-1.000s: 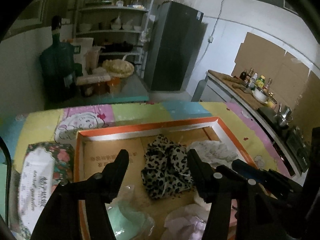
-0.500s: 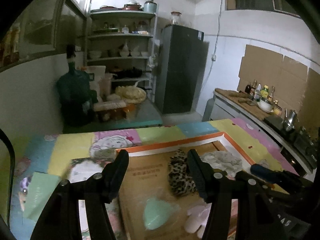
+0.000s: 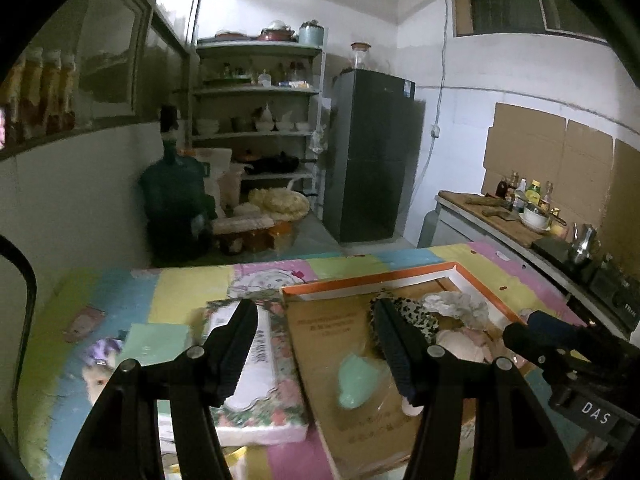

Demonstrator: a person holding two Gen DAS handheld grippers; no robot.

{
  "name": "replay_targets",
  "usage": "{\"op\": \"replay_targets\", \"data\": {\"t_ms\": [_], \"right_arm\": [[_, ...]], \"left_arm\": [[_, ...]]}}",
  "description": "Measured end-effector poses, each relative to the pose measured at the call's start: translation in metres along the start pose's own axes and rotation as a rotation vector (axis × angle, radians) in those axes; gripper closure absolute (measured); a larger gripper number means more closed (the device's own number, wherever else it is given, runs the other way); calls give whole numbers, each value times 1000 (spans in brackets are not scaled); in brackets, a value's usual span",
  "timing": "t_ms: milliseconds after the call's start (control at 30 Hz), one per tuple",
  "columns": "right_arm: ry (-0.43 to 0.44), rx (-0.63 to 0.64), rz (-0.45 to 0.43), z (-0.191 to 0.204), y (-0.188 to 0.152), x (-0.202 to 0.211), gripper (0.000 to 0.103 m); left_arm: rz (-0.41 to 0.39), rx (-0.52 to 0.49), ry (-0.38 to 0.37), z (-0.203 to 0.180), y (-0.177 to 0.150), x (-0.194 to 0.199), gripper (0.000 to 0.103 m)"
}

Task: Organize soft objects
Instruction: 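Move both tools back from the tray toward the remaining packets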

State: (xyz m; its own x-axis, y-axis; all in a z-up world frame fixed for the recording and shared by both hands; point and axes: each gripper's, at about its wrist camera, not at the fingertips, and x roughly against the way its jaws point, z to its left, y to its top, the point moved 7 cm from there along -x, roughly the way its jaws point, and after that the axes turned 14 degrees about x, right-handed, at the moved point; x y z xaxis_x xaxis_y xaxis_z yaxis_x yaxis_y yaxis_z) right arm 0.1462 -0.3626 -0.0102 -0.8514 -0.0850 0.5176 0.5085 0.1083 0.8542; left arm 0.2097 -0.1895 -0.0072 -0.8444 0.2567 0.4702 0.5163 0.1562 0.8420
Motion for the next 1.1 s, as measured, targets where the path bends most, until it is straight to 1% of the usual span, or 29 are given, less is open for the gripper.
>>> {"op": "replay_targets", "data": {"t_ms": [167, 300, 467, 567, 900, 1100], "right_arm": [[7, 19, -27, 23, -2, 17, 52], [19, 23, -55, 41, -5, 31, 52], [28, 37, -80, 64, -8, 47, 48], [33, 43, -91, 76, -10, 53, 48], [91, 70, -108, 119, -11, 68, 48], [133, 77, -115, 135, -13, 72, 48]], "left_arm": [[-63, -11, 22, 10, -1, 27, 43], [-86, 1, 35, 21, -3, 44, 43], [-110, 11, 62, 35, -4, 61, 43], [-120, 10, 79, 42, -4, 69, 43], [-152, 15, 118, 59, -2, 99, 43], [-181, 19, 160, 75, 4, 121, 43]]}}
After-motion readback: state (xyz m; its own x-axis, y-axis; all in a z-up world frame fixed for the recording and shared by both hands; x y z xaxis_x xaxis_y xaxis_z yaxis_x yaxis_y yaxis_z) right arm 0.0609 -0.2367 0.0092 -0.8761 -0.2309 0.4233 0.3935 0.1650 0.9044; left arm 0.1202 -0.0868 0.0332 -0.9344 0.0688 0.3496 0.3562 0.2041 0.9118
